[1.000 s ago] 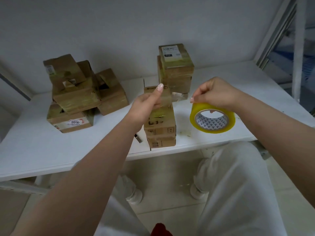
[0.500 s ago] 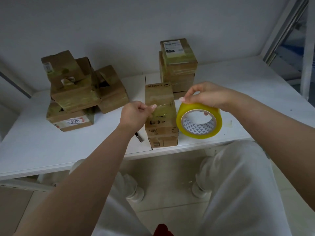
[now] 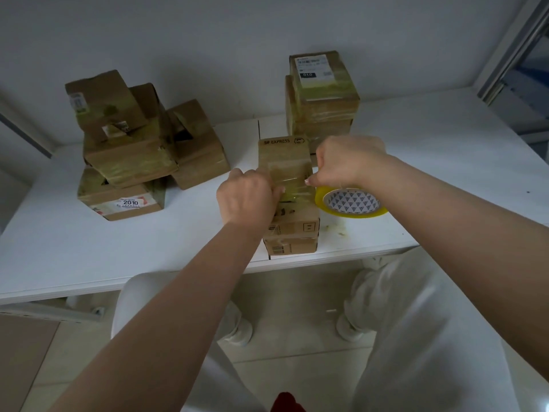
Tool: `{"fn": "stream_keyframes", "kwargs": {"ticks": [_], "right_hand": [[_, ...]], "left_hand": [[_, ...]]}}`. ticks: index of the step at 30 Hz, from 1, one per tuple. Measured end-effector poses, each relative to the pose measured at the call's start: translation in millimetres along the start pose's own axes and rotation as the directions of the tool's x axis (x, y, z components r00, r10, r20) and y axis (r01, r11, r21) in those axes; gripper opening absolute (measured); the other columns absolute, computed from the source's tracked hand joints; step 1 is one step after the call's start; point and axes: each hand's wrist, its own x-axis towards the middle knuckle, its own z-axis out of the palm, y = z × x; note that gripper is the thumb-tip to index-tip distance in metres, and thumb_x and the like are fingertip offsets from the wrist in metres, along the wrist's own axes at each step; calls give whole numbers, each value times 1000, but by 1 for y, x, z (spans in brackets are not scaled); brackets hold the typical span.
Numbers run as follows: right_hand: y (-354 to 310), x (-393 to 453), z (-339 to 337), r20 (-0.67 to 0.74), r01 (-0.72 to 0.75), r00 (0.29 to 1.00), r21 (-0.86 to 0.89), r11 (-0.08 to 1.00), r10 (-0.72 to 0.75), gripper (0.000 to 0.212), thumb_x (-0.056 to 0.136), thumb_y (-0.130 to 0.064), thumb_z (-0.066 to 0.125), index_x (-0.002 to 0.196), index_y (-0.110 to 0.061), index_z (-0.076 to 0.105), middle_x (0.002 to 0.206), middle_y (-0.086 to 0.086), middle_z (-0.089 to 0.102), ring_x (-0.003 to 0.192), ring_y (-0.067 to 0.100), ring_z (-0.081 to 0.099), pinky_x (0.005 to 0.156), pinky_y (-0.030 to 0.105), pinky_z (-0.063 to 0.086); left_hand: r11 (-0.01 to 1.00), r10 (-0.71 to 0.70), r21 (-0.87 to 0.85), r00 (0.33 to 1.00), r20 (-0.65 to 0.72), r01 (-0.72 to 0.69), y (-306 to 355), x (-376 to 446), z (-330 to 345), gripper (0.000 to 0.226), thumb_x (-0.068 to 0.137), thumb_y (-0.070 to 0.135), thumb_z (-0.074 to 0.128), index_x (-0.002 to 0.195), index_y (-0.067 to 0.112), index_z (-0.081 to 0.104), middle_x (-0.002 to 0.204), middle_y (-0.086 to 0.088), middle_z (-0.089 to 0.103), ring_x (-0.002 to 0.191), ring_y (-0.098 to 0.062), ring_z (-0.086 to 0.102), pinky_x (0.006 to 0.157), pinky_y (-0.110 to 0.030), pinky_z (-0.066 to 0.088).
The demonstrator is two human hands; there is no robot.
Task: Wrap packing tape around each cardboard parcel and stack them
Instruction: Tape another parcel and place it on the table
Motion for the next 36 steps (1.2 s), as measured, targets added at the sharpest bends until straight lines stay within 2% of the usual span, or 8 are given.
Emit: {"fn": "stream_keyframes", "kwargs": {"ticks": [4, 11, 13, 16, 19, 22, 32, 36], "right_hand": [[2, 2, 2, 19, -6, 1000, 6, 1000, 6, 35, 84, -59, 61, 90, -24, 58, 79, -6, 54, 88, 23, 55, 68, 31, 35], [3, 1, 4, 26, -1, 1000, 39, 999, 0, 37, 84, -60, 60, 88, -23, 61, 81, -6, 58, 86, 21, 56, 64, 29, 33], [2, 1, 4, 43, 0, 999, 57, 998, -3, 38, 84, -60, 60, 89, -23, 62, 83, -6, 59, 87, 21, 57, 64, 29, 33], [1, 0, 4, 54, -14, 998, 83, 996, 10, 37, 83, -60, 61, 89, -23, 63, 84, -5, 61, 86, 21, 58, 62, 28, 31], [1, -1, 5, 51, -19, 999, 81, 997, 15, 36, 83, -59, 60, 91, -24, 63, 89, -5, 63, 88, 21, 59, 66, 30, 34], [5, -2, 5, 76, -39, 997, 84, 996, 32, 35, 85, -58, 56, 95, -25, 65, 92, -4, 65, 90, 21, 60, 66, 30, 35], [7, -2, 10, 164, -56, 984, -93, 994, 71, 29, 92, -45, 48, 110, -32, 67, 105, -6, 65, 96, 21, 60, 71, 31, 40], [10, -2, 20, 167, -102, 982, 37, 994, 94, 25, 90, -43, 53, 105, -33, 71, 105, -8, 67, 96, 20, 60, 71, 29, 40]], "left_hand": [[997, -41, 62, 999, 36, 39, -1, 1, 4, 49, 93, 61, 46, 109, 17, 62, 104, -5, 60, 105, -24, 53, 67, -34, 45], [936, -295, -151, 943, 154, 317, -17, 4, 7, 80, 78, 70, 60, 122, 7, 42, 120, -12, 50, 114, -27, 53, 85, -35, 49], [936, -237, -252, 969, 67, 246, -21, -1, 9, 60, 90, 51, 60, 127, 7, 43, 125, -12, 48, 118, -27, 49, 92, -34, 46], [925, 134, -344, 985, -108, -163, -7, -12, 7, 56, 99, 43, 44, 142, 7, 40, 144, -14, 44, 137, -33, 35, 112, -42, 28], [902, 417, -242, 871, 261, -359, 15, -22, 14, 88, 94, 68, 23, 156, 12, -5, 163, -7, -9, 149, -24, -14, 121, -51, 0], [917, 398, -137, 832, 387, -375, 19, -21, 25, 102, 84, 80, 21, 151, 16, -21, 160, -5, -26, 146, -24, -26, 121, -50, -4], [912, 409, -157, 835, 368, -378, 16, -17, 27, 116, 78, 81, 45, 152, 19, -21, 159, -5, -28, 145, -24, -27, 120, -51, -6], [859, 405, -459, 849, 341, -225, 9, -19, 20, 98, 86, 72, 44, 156, 20, -1, 164, -6, -8, 150, -21, -12, 122, -48, 0]]}}
